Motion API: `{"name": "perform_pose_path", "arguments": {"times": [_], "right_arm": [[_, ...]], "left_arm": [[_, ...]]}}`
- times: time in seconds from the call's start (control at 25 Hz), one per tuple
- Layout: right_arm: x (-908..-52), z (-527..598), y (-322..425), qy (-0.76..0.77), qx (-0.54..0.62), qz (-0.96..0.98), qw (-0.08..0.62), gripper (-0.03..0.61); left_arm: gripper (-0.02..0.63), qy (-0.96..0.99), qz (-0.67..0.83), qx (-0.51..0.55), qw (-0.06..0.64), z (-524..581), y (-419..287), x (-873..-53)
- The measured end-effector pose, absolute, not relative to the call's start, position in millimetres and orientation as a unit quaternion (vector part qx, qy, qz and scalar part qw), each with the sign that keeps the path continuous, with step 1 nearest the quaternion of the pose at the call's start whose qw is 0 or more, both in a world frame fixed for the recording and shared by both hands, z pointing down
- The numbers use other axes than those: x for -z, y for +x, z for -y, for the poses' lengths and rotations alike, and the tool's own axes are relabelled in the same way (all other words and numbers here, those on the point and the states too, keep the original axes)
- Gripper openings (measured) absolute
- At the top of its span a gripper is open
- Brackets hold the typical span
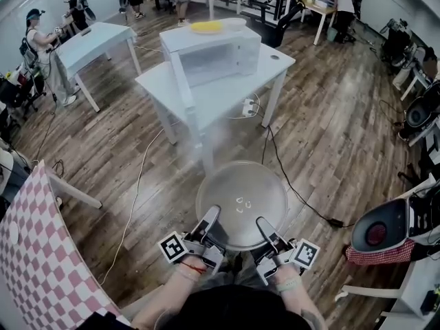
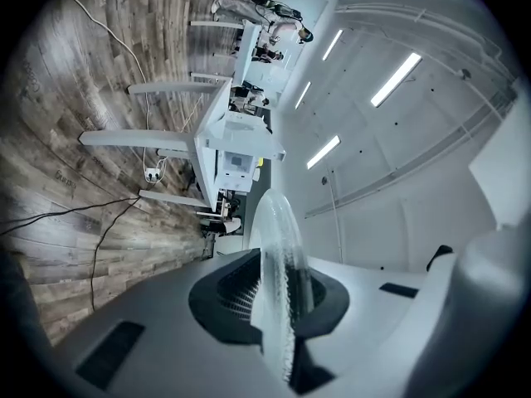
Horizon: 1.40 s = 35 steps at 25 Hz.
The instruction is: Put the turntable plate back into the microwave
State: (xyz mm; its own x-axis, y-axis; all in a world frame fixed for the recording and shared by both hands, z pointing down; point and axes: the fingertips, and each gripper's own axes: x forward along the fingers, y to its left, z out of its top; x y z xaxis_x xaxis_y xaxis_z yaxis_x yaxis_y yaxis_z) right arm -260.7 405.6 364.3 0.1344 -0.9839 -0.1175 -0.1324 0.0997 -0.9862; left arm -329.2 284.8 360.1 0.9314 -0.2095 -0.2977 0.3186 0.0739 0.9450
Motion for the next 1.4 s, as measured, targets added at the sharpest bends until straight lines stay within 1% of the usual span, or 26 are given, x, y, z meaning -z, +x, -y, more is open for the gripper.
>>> {"name": "perform_pose_path", "arguments": {"times": [0.4,1.08,1.4], "right_arm": [[-365,-395,-221,-0.531,0.404,-0.522,0.531,0.038],[-366,-344,-115,-0.503,0.432,-0.541,0.517,0.039],[-367,-327,-68,-0.487,0.454,-0.556,0.498,0.04]], "left_arm": [[0.034,0.653,-0.034,0.182,0.734,-274,-291,-360],[0.034,0.648,0.007,0.211,0.732,-231,-196,-361],[0.034,0.64,0.036,0.239,0.729,-221,-158,-366]]}}
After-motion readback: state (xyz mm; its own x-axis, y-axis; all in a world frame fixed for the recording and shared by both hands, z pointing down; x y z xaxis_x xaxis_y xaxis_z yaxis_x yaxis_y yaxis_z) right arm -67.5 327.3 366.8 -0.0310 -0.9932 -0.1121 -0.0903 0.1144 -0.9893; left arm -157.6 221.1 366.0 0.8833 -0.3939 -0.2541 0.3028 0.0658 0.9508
